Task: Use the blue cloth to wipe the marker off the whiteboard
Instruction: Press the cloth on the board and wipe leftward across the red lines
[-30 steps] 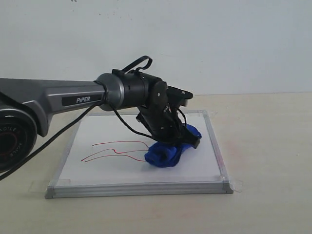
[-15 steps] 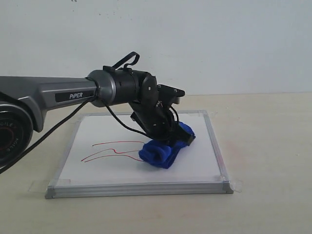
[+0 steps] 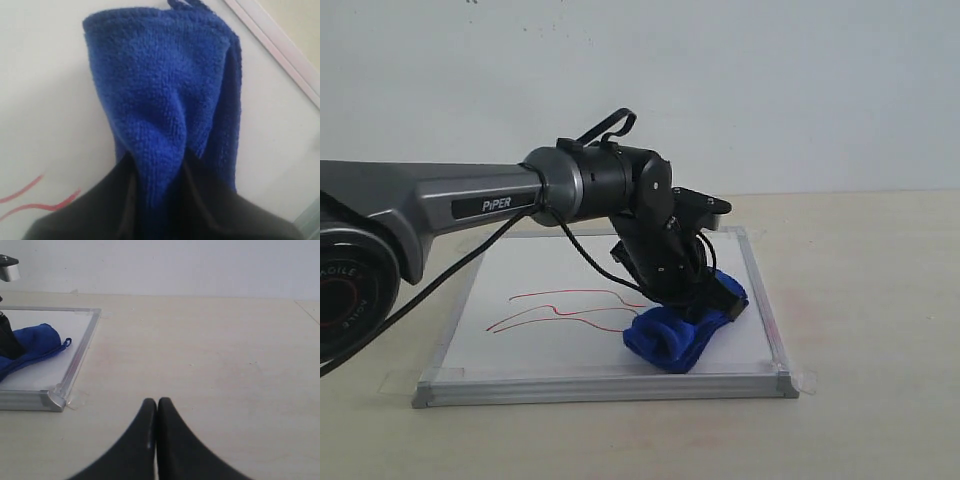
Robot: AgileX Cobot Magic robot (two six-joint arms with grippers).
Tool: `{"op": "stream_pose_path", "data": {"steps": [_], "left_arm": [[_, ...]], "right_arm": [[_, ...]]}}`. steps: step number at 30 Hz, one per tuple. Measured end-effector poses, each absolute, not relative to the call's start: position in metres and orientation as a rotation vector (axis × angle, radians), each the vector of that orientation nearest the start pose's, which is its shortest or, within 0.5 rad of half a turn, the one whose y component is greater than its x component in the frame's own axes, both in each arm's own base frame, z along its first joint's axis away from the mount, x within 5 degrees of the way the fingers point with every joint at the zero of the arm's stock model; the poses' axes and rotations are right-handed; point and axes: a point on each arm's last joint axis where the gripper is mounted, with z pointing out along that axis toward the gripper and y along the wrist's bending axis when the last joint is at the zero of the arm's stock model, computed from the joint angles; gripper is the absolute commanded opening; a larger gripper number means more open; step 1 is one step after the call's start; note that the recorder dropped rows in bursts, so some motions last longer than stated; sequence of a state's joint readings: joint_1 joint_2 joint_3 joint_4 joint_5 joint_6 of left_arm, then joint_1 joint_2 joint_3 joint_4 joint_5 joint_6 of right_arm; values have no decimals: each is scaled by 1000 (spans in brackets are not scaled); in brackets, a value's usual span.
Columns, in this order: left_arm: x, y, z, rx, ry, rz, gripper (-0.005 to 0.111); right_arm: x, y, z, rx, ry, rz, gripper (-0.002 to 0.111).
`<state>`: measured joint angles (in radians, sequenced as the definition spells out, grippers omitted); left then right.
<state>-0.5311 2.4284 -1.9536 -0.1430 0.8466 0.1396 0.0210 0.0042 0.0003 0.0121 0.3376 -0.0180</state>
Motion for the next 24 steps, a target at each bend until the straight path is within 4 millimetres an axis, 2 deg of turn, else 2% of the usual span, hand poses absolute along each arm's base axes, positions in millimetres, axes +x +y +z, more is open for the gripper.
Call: {"op": "stream_pose_path", "data": {"steps": [7,12,20,24], "left_arm": [[429,-244,114,698,2742,-327,4],[424,-205,113,520,2800,-366,4],[427,-139,122,267,2862,-336,4],[428,-132,124,251,2864,-329,4]], "right_arm": [[54,1,182,-28,1825,14,0],[54,1,182,-28,1825,14,0],[54,1,182,-28,1825,14,0],[54,1,182,-28,1825,14,0]]}}
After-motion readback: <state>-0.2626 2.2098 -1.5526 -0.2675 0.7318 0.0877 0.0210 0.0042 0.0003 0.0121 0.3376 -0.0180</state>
